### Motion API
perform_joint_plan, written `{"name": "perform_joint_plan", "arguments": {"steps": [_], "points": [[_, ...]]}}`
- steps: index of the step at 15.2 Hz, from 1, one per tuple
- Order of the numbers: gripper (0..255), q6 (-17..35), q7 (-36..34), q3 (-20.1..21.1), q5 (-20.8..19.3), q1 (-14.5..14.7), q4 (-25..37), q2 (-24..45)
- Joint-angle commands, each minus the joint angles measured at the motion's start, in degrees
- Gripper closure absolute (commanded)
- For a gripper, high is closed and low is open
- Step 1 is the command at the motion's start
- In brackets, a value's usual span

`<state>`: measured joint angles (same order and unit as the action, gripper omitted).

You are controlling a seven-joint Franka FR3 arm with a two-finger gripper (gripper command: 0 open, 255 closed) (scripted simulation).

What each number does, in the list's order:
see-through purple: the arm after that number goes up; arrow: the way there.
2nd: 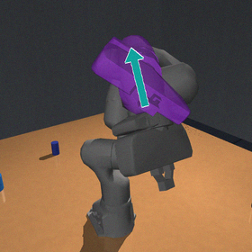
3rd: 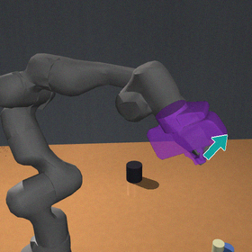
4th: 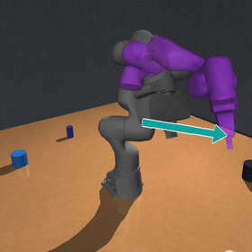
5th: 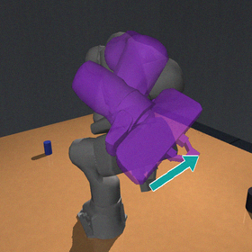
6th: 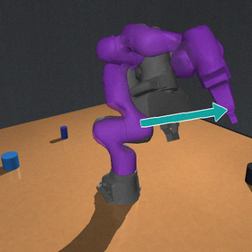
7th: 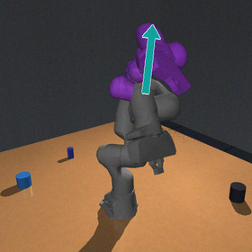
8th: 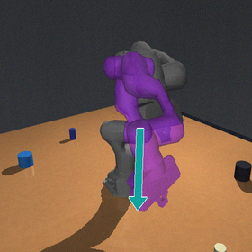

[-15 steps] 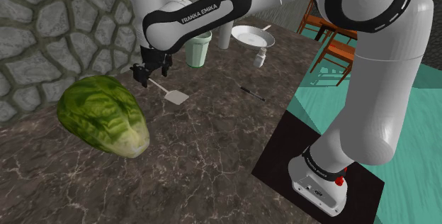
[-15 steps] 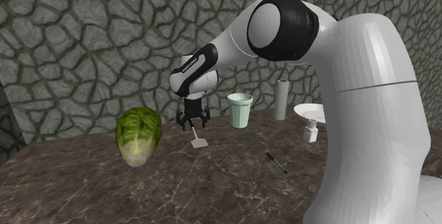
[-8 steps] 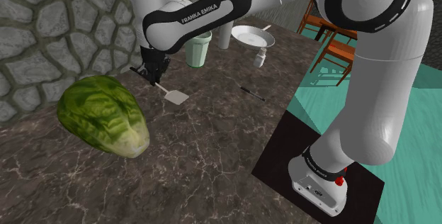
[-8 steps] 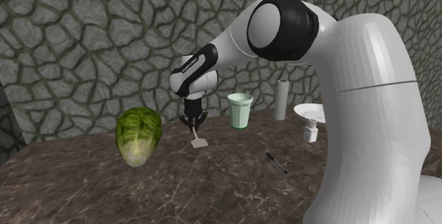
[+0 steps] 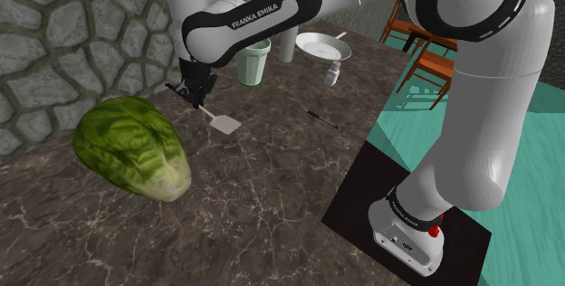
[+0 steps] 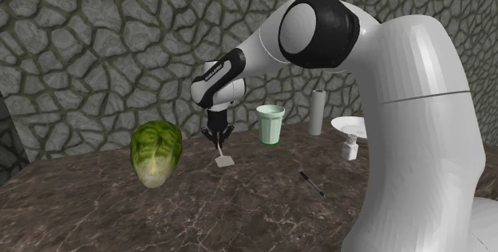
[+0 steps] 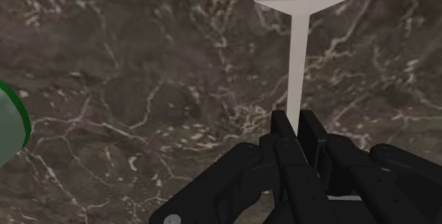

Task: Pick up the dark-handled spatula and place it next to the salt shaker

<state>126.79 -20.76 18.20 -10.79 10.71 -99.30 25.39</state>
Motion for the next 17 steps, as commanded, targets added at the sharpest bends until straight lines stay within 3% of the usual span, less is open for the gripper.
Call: {"name": "perform_joint_plan", "arguments": {"steps": [1,17], "points": [[255,-0.9,0.2,0.1,0.3,-0.1,0.3,-0.6],[255,-11.3,1.7,1.1,2.3,-0.5,6.7,-4.9]]}}
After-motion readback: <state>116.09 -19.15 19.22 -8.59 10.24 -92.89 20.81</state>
